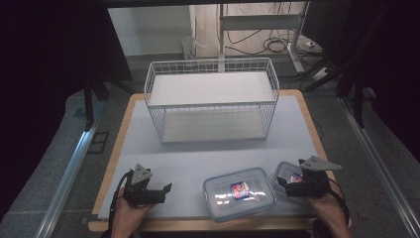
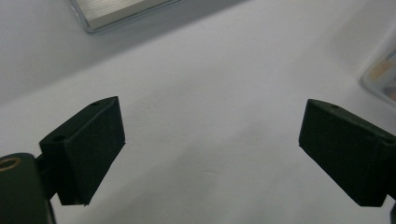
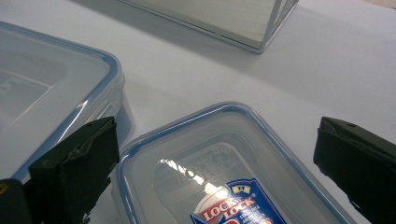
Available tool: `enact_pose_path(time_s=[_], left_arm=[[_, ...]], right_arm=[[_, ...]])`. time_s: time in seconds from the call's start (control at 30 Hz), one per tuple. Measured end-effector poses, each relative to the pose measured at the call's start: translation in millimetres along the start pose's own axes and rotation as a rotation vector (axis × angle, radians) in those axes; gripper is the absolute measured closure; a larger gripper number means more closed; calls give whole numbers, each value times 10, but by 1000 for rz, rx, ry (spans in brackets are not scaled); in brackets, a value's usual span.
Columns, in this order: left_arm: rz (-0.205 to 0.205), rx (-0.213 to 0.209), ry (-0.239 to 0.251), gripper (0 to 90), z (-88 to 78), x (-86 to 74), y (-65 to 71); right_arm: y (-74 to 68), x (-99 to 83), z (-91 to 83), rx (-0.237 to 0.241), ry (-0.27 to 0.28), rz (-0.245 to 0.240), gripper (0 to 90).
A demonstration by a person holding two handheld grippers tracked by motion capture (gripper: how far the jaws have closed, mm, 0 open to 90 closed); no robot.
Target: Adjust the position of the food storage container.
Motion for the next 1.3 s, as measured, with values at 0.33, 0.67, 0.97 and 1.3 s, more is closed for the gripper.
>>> enact_pose_path(time_s=[0.33,0.67,0.97,1.3], left_arm=[[-60,-72,7,111,-19,35,50],[23,-44,18,113,-73,51,181],[44,-70,21,140,-130,21,306],[68,-199,5,375,-169,-85,571]], right_arm=[[-51,20,-30,8,-23,1,63],[-139,68,-217,39,-23,-10,457],[-323,-39,-405,155,-47,-56,859],[-547,-293,-408,253,-140,-77,899]])
Point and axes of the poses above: each handheld gripper's, and its own axes: z roughly forward along the jaws, x roughly out of its top, y roughly to its right, the point moved 4 cm from there along z, roughly forward along the jaws, and after that the axes turned 1 degree about -y, right-handed, at the moved point
